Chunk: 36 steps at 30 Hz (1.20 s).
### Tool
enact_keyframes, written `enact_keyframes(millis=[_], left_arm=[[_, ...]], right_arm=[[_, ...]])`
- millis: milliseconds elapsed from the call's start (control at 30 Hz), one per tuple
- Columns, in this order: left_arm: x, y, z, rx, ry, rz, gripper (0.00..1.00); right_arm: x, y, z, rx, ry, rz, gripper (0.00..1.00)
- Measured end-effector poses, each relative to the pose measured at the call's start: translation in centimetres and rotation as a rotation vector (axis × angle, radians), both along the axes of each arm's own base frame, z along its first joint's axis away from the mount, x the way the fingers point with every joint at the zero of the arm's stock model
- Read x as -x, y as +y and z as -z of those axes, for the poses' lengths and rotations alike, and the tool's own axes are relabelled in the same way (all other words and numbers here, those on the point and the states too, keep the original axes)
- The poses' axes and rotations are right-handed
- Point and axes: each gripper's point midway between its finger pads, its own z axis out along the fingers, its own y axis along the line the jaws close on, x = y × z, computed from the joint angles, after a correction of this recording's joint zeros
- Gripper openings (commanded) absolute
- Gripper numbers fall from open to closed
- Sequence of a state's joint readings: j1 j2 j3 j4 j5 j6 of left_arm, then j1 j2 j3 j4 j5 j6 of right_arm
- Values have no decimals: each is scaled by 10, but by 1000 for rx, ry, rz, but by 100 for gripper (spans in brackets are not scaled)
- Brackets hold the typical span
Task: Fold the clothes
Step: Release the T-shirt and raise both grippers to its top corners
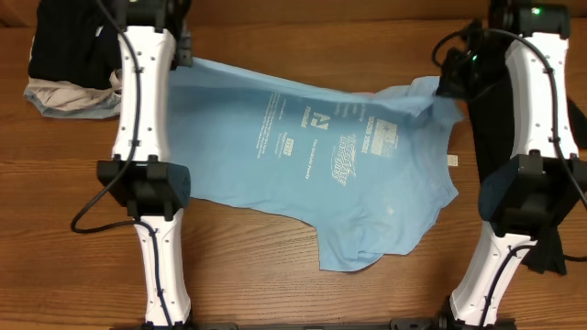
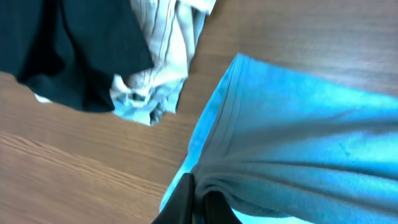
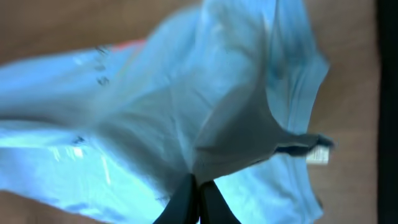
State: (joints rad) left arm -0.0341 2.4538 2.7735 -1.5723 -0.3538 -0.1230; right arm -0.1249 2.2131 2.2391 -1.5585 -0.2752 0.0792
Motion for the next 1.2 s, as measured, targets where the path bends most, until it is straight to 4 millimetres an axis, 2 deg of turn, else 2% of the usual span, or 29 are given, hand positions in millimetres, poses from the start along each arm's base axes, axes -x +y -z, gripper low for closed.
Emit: enact_keyframes(millis=[100, 233, 367, 467, 500, 600, 667, 733, 833, 867, 900, 933, 1000, 1100, 1200], left_arm=[[9, 12, 11, 38, 52, -20, 4], [18, 18, 27, 71, 119, -18, 6], [25, 12, 47, 117, 188, 6, 11], [31, 2, 62, 149, 241, 36, 23], [34, -2, 66, 158, 261, 45, 30], [42, -12, 80, 184, 316, 65, 59], [49, -19, 88, 203, 357, 80, 69], [53, -23, 93, 219, 380, 82, 79], [55, -28, 98, 231, 397, 102, 97], [54, -29, 99, 233, 394, 102, 100], [53, -30, 99, 235, 391, 105, 100], [52, -31, 99, 235, 388, 107, 100], [50, -32, 95, 238, 373, 105, 100], [37, -32, 75, 242, 295, 92, 100], [18, -35, 39, 257, 154, 88, 100]], right_arm=[[14, 2, 21, -7, 79, -1, 4], [26, 3, 44, -13, 145, 6, 4], [40, 6, 65, -21, 210, 13, 4], [48, 10, 76, -23, 245, 9, 4], [52, 12, 81, -23, 259, 4, 5], [60, 20, 90, -25, 288, -13, 15], [64, 24, 94, -24, 304, -20, 23], [64, 25, 96, -23, 304, -26, 26], [57, 24, 98, -20, 272, -23, 29], [52, 24, 98, -19, 254, -22, 31], [48, 23, 99, -16, 235, -22, 33], [42, 22, 98, -12, 210, -22, 40], [20, 19, 95, -4, 124, -13, 47], [-22, 12, 85, 13, -48, -2, 51], [-55, 7, 77, 23, -184, 20, 53]])
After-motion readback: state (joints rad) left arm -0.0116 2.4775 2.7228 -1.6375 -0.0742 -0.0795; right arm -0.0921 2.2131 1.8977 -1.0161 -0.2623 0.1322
